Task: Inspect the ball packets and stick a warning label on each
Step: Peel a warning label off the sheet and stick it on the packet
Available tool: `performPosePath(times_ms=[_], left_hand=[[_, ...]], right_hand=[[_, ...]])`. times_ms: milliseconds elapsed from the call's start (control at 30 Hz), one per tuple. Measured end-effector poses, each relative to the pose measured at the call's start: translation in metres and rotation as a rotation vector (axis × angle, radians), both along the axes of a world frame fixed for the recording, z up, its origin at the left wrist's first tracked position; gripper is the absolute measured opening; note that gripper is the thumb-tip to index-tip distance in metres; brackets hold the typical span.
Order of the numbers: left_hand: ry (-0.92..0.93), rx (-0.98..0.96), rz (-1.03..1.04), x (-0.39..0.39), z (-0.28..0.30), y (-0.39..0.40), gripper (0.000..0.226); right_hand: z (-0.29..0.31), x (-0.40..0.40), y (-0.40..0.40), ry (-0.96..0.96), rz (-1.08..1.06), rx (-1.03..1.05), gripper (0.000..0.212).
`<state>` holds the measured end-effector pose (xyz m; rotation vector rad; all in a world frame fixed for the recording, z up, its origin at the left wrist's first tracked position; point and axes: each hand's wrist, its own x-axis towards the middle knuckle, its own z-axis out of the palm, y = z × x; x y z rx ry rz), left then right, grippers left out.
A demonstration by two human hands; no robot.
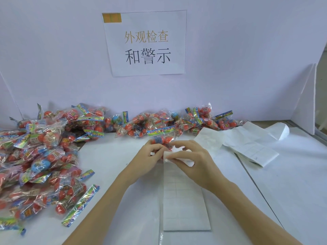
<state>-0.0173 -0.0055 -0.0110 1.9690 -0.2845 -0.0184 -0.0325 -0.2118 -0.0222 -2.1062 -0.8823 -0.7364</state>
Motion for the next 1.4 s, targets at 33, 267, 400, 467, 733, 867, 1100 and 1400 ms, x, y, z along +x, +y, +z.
performPosePath(times_ms=[33, 267, 400, 467, 733, 867, 1100, 1400], left_hand=[[-0.002, -0.02, 0.01, 0.0, 0.0, 0.0, 0.031], [-0.164, -0.237, 0.179, 0.001, 0.008, 0.006, 0.017], [-0.156, -0.378, 0.153, 0.001, 0.01, 0.005, 0.027], [-0.157, -0.423, 0.115, -0.001, 0.012, 0.003, 0.031], [-0.181, -0.414, 0.036, -0.008, 0.021, -0.003, 0.043], [-0.155, -0.339, -0.047, -0.011, 0.022, -0.006, 0.054], [-0.135, -0.284, -0.144, -0.016, 0.023, -0.01, 0.052], [-0.127, -0.255, -0.13, -0.016, 0.023, -0.01, 0.037]], right_hand=[[0.002, -0.002, 0.003, 0.032, 0.01, 0.069, 0.016], [0.019, -0.006, 0.007, 0.442, 0.052, 0.615, 0.025], [0.026, -0.005, -0.003, 0.603, 0.127, 0.824, 0.025], [0.028, -0.003, -0.006, 0.606, 0.125, 0.799, 0.024], [0.032, -0.003, -0.005, 0.487, 0.058, 0.556, 0.035], [0.028, -0.002, -0.003, 0.472, 0.056, 0.458, 0.044], [0.021, 0.0, -0.003, 0.433, 0.035, 0.354, 0.049], [0.022, -0.002, -0.003, 0.425, 0.008, 0.287, 0.051]])
